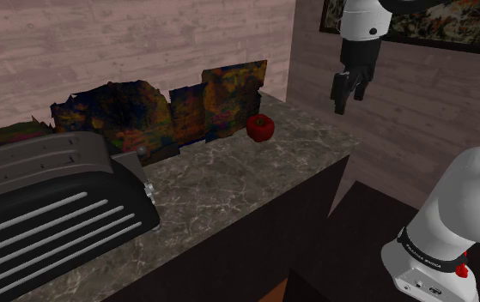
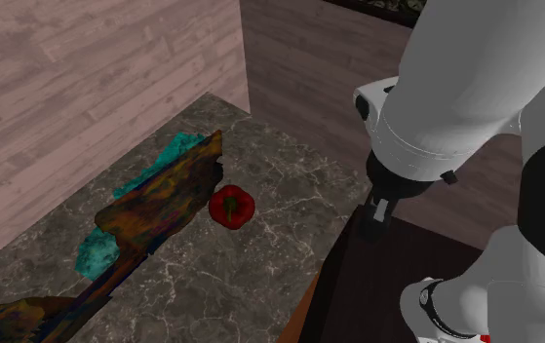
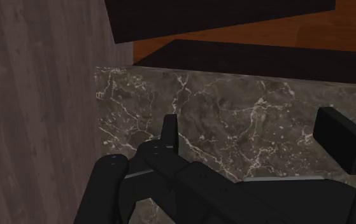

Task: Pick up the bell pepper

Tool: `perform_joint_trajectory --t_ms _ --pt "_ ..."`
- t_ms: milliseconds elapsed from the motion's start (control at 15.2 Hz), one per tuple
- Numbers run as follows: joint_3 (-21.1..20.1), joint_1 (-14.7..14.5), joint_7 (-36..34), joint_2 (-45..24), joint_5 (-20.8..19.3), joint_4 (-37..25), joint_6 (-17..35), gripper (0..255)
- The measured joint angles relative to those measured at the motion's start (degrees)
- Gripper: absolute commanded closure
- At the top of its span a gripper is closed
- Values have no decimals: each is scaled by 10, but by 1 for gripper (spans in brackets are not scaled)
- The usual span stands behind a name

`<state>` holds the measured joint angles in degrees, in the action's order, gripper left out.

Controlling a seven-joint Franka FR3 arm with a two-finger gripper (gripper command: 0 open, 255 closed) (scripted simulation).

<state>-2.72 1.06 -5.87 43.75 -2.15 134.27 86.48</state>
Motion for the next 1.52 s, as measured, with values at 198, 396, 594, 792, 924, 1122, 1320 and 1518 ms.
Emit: perform_joint_trajectory --t_ms 198,396,594,792,924,1122,1320,1518 --pt "-16 9 -44 -25 16 -13 5 0" --pt "-49 30 -149 -79 50 -45 15 0" --pt "-85 50 -267 -142 84 -85 27 0" --pt "-110 71 -379 -204 107 -128 42 0" --pt "-121 85 -450 -255 116 -169 49 0" --pt "-135 100 -559 -321 128 -221 64 0" --pt "-138 112 -659 -392 132 -276 81 0" --pt "-135 119 -736 -437 137 -309 96 0"
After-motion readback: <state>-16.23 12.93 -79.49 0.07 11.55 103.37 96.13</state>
